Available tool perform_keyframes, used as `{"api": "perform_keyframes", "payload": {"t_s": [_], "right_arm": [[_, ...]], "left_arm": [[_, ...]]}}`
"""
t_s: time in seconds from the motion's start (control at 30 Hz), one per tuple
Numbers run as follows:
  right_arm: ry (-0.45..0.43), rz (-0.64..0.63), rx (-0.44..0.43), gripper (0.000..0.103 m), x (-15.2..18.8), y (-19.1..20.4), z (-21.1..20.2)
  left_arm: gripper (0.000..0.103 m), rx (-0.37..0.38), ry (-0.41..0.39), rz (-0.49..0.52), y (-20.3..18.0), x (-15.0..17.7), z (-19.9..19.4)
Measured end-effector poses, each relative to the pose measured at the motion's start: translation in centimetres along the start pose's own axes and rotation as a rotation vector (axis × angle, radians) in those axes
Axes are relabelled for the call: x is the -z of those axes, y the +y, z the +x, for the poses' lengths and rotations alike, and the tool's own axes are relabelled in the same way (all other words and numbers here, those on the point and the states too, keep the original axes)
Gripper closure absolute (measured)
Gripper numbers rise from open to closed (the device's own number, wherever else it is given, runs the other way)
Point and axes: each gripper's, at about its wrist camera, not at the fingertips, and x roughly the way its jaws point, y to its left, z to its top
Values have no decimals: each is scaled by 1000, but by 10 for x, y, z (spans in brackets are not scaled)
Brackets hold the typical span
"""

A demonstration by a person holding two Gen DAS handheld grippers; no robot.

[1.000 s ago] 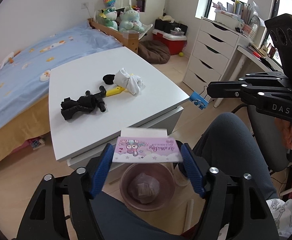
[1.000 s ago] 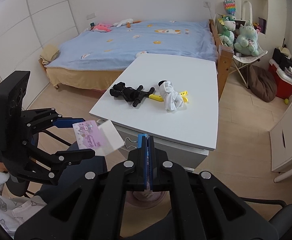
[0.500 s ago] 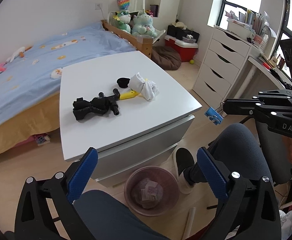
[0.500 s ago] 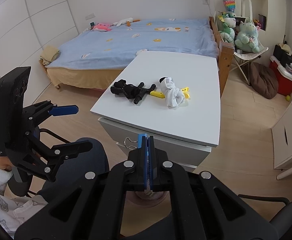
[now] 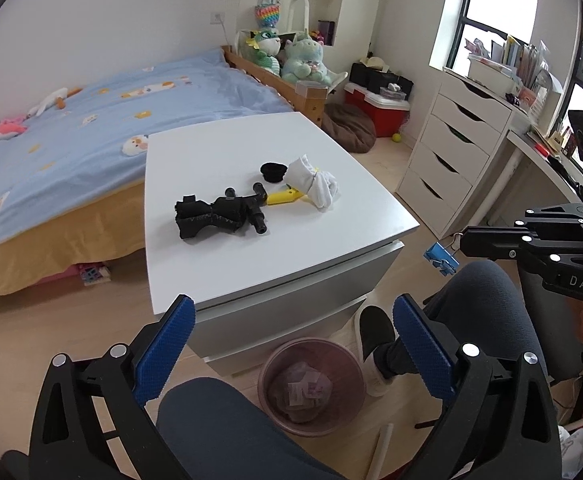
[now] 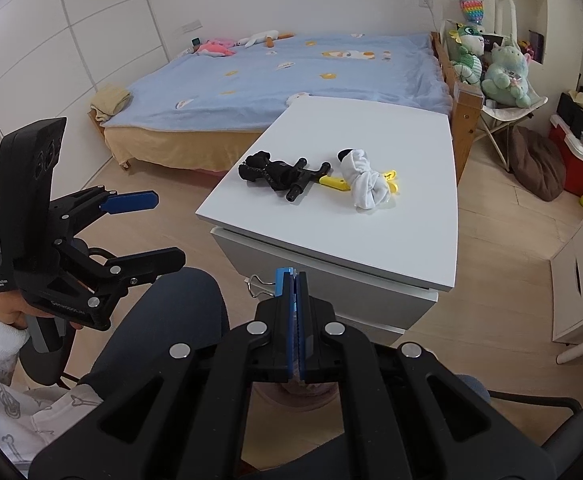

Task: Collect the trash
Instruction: 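Move the blue clip over the pink bin and open the right gripper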

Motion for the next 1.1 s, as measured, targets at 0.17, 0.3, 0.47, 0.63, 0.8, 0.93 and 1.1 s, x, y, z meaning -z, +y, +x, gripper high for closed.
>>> {"api": "perform_keyframes", "payload": {"t_s": [0.17, 0.3, 0.47, 0.63, 0.8, 0.93, 1.1], "right_arm": [[11, -23, -26, 102, -1, 11, 6], [16, -32, -52, 102, -3, 16, 9], [24, -45, -69, 98, -5, 21, 13], [-7, -27, -53, 14, -4, 18, 12], [-2, -5, -16, 6, -5, 13, 13], [-12, 7, 13, 4, -3, 11, 13], [-15, 23, 27, 4, -3, 7, 13]], "left_arm": [[8, -18, -9, -24, 11, 2, -7], [8, -25, -14, -38, 16, 2, -10], [8, -32, -18, -38, 18, 4, -13], [8, -34, -19, -38, 19, 3, -12], [8, -33, -18, -37, 19, 3, -12], [8, -50, -27, -32, 18, 3, -11], [8, -40, -30, -45, 19, 4, -8]]}}
